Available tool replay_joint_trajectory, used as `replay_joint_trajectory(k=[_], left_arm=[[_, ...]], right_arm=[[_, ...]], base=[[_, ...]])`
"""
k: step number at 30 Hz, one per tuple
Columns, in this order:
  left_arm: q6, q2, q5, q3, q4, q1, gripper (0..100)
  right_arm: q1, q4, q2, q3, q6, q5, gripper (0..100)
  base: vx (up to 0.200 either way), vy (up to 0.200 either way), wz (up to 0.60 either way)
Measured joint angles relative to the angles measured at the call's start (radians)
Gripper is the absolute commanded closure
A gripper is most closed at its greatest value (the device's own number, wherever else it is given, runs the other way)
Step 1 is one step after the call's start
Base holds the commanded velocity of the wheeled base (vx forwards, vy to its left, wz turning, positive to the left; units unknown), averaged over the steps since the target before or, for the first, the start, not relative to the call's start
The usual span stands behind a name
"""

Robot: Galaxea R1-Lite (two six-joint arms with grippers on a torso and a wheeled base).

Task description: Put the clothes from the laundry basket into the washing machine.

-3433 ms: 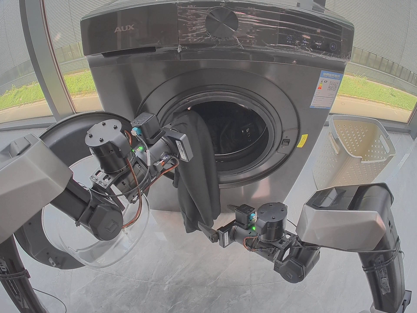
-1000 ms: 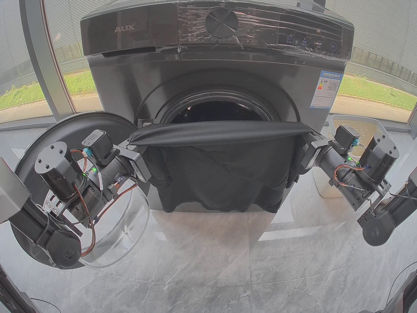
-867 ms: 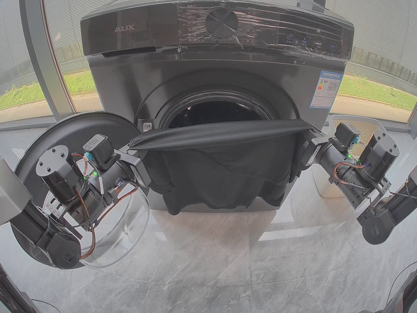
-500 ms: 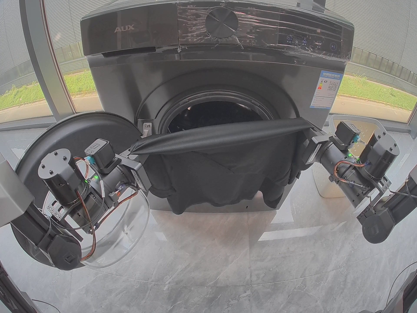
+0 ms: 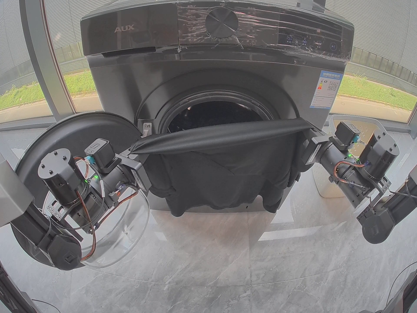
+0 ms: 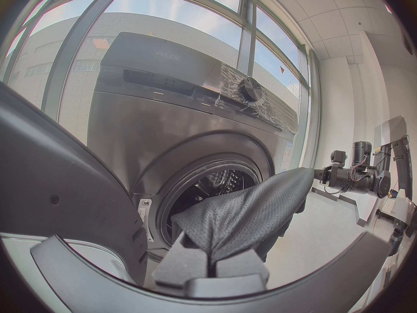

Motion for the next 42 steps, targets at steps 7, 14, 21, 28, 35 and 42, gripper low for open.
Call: replay_joint_trajectory(k=[7,14,21,28,35,42], left_arm=[[0.001,-0.001,-0.001,0.003,0.001,0.002,100],[0.001,-0.002,-0.001,0.005,0.000,0.003,100],[0.001,-0.002,-0.001,0.008,0.000,0.004,0],[-0.004,-0.003,-0.001,0.011,0.000,0.002,0],[-0.001,-0.003,-0.002,0.023,0.000,-0.005,0],[-0.001,0.011,0.006,0.030,0.000,-0.033,0]], right_arm=[[0.001,0.000,0.000,0.002,0.000,0.000,100],[0.005,0.000,0.000,0.005,0.000,0.001,100],[0.008,0.000,0.001,0.009,0.002,-0.001,100],[0.010,0.000,0.002,0.019,0.004,-0.001,100],[0.013,0.001,0.003,0.021,0.008,0.000,100],[0.036,0.006,0.002,0.018,0.013,-0.008,100]], base=[[0.000,0.000,0.00],[0.000,0.000,0.00],[0.000,0.000,0.00],[0.000,0.000,0.00],[0.000,0.000,0.00],[0.000,0.000,0.00]])
